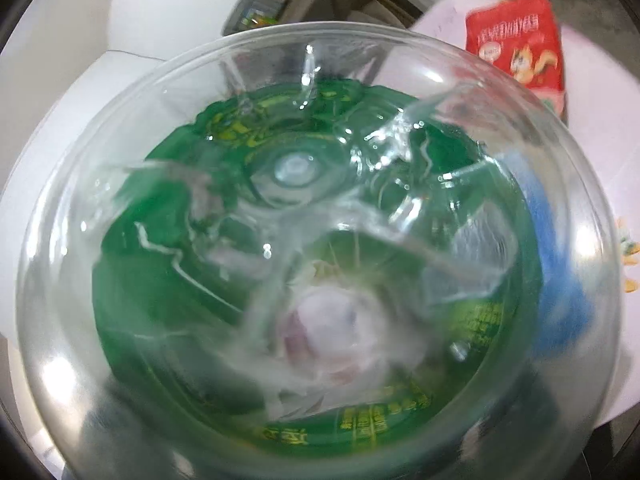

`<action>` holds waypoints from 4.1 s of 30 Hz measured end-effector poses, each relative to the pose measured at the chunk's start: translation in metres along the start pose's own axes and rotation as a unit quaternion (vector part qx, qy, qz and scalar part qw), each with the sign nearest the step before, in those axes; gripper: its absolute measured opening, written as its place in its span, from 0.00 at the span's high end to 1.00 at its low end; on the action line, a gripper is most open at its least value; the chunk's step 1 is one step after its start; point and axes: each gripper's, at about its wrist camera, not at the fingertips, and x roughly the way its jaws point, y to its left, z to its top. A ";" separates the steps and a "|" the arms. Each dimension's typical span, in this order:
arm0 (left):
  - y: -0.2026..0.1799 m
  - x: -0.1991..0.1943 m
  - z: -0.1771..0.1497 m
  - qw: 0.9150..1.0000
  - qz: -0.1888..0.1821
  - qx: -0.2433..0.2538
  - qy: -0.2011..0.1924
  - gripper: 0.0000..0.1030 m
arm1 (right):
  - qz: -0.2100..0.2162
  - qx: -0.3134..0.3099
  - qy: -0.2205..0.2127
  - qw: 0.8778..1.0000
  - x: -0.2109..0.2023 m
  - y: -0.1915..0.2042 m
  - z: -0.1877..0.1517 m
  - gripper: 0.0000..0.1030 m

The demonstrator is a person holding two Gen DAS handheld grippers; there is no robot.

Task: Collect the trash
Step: 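Close the right tool on the green bottle while the left tool lifts the red can, then carry the can and bottle with both tools over the blue wastebasket, then open both tools to drop the can and bottle into the basket, then move both tools back over the table, then grasp the blue toothpaste box with the right tool while the left tool reaches the clear bag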

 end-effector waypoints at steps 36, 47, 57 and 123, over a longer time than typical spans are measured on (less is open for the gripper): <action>-0.423 0.392 -0.259 0.871 -0.029 0.333 0.361 0.27 | -0.289 0.251 -0.230 0.895 -0.329 -0.405 0.053 0.40; -0.414 0.374 -0.240 0.883 -0.058 0.313 0.345 0.20 | -0.312 0.282 -0.211 0.882 -0.277 -0.426 0.043 0.29; -0.388 0.297 -0.195 0.897 -0.099 0.320 0.289 0.20 | -0.336 0.225 -0.211 0.890 -0.287 -0.378 0.000 0.29; -0.139 0.217 -0.023 0.749 0.142 0.644 0.058 0.61 | -0.247 -0.265 0.131 0.923 0.090 -0.037 0.036 0.52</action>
